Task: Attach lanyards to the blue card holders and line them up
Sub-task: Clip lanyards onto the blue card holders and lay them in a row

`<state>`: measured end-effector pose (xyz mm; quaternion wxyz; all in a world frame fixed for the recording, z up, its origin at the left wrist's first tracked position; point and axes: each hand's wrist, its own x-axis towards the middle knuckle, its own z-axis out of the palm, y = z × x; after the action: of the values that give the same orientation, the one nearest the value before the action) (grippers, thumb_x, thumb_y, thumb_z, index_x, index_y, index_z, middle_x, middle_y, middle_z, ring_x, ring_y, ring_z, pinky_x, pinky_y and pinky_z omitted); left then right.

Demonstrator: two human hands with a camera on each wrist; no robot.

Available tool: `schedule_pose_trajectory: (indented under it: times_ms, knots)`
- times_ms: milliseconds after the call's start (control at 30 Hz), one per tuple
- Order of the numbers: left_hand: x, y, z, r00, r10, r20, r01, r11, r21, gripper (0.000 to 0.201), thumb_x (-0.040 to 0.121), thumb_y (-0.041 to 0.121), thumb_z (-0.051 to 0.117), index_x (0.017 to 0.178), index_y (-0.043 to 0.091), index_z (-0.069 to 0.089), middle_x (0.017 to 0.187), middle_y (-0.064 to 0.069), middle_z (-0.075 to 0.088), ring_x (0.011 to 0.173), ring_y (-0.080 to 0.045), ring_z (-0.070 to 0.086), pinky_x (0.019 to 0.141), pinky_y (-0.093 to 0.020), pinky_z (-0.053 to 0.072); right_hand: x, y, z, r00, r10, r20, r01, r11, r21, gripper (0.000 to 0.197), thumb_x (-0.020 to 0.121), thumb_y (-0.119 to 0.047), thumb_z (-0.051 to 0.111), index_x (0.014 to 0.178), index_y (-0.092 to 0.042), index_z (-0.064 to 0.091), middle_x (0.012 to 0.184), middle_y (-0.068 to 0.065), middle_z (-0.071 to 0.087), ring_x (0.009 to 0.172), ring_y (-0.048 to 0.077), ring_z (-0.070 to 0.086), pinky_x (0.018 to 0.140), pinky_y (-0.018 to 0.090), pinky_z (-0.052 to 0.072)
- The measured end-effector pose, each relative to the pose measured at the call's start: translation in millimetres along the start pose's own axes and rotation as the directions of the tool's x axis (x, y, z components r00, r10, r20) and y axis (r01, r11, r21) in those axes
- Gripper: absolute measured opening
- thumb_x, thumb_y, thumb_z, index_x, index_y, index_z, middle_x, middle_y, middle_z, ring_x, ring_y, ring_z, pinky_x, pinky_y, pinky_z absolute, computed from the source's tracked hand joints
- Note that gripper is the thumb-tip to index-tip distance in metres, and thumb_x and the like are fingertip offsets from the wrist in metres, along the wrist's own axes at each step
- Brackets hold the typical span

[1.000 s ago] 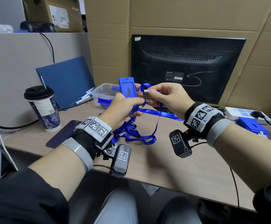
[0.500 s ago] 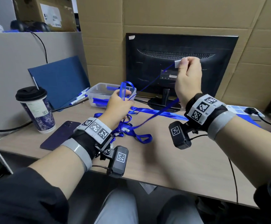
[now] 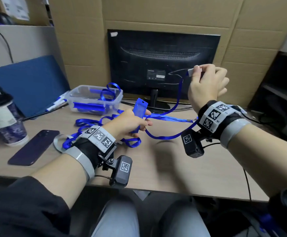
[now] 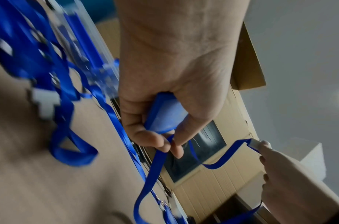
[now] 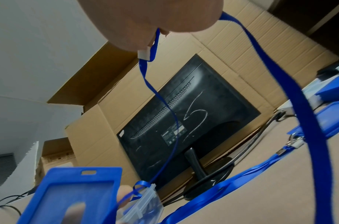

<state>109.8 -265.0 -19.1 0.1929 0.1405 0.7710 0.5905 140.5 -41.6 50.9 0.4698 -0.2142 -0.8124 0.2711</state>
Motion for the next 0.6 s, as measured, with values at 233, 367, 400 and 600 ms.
schedule_pose_trajectory:
  times_ms: [233,367,400,600]
  knots:
    - [13,13,52,0.989,0.033,0.147,-0.031,0.999,-0.014,0.03,0.094,0.014,0.07,0.122,0.025,0.067,0.111,-0.002,0.076,0.082,-0.014,0.07,0.058,-0.029,0.052,-1,34,-35,0.998,0.026,0.062,-0.016,0.986,-0.164,0.033,0.097,-0.058,0.052,0.09,-0.029,0.066,0.133,-0.01,0.049,0.136,0.024,0.031,0.109,0.042,0.024]
    - [17,14,48,0.996,0.051,0.068,-0.042,0.99,-0.135,0.025,0.096,0.018,0.07,0.12,0.024,0.071,0.111,-0.006,0.071,0.082,-0.017,0.074,0.055,-0.031,0.052,-9,40,-18,0.952,-0.028,0.305,0.027,1.0,0.008,0.04,0.083,-0.057,0.071,0.071,-0.019,0.069,0.085,-0.018,0.071,0.099,0.008,0.065,0.09,0.036,0.051]
    - [18,14,44,0.997,0.064,0.044,-0.057,0.987,-0.153,0.025,0.096,0.018,0.071,0.12,0.024,0.071,0.112,-0.006,0.072,0.082,-0.017,0.074,0.055,-0.031,0.052,-13,40,-13,0.918,-0.024,0.396,-0.01,0.996,0.084,0.04,0.081,-0.053,0.077,0.069,-0.016,0.068,0.077,-0.011,0.073,0.079,0.007,0.066,0.075,0.033,0.055]
    - [16,10,12,0.992,0.116,-0.038,-0.121,0.981,-0.155,0.032,0.095,0.01,0.069,0.122,0.027,0.068,0.12,-0.001,0.075,0.085,-0.016,0.075,0.063,-0.034,0.056,-36,30,5,0.563,-0.069,0.824,-0.297,0.913,0.28,0.023,0.084,-0.027,0.085,0.086,-0.006,0.077,0.078,0.014,0.074,0.071,0.02,0.069,0.075,0.04,0.065]
